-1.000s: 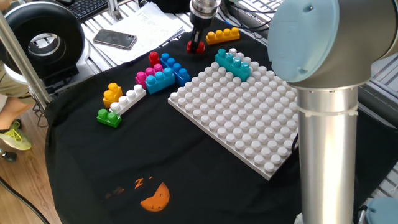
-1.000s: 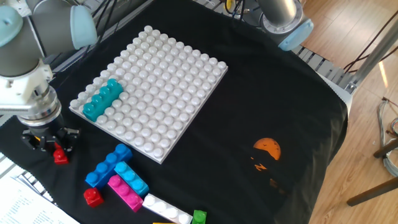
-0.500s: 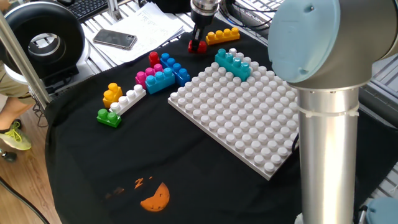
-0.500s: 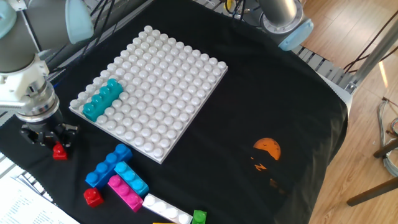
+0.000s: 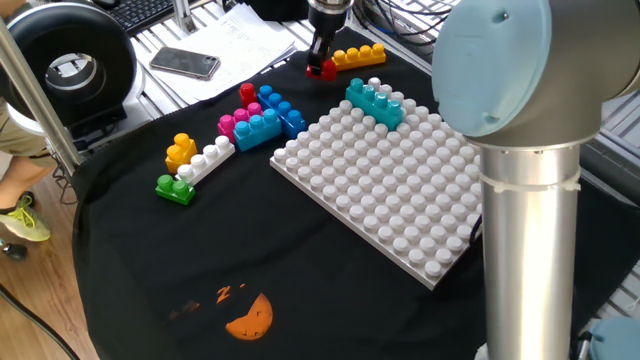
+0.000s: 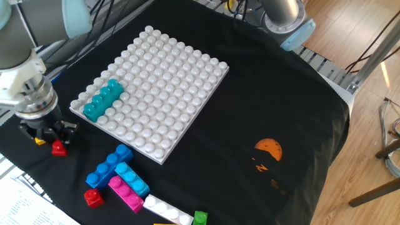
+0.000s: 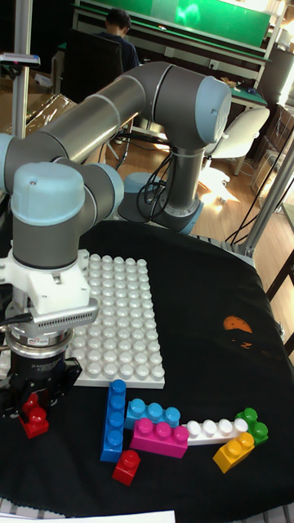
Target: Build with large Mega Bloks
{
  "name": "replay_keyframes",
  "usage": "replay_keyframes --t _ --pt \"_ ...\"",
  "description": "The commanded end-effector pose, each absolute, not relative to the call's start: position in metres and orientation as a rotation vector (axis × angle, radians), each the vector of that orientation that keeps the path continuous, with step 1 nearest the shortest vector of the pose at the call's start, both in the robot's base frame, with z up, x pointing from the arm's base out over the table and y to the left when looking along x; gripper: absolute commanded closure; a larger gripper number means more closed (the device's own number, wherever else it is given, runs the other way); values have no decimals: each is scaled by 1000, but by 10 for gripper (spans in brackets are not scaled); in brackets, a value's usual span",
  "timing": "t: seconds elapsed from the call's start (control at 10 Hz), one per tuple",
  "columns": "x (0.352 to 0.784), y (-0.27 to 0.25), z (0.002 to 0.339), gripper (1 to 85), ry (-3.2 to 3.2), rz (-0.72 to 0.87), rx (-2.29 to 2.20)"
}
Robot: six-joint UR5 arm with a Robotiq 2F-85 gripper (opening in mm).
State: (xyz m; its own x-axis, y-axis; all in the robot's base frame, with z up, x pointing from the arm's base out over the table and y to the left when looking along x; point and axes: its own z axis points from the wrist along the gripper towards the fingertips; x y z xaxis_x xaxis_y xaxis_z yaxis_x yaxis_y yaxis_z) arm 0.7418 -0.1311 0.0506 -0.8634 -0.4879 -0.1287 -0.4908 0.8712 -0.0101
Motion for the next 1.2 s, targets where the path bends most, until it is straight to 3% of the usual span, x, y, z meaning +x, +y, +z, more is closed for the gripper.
replay_keyframes --t 0.0,0.7,1.1 --pt "730 -128 73 780 2970 70 -581" --pt "694 -107 112 793 3018 144 -308" --pt "677 -88 102 807 3004 169 -151"
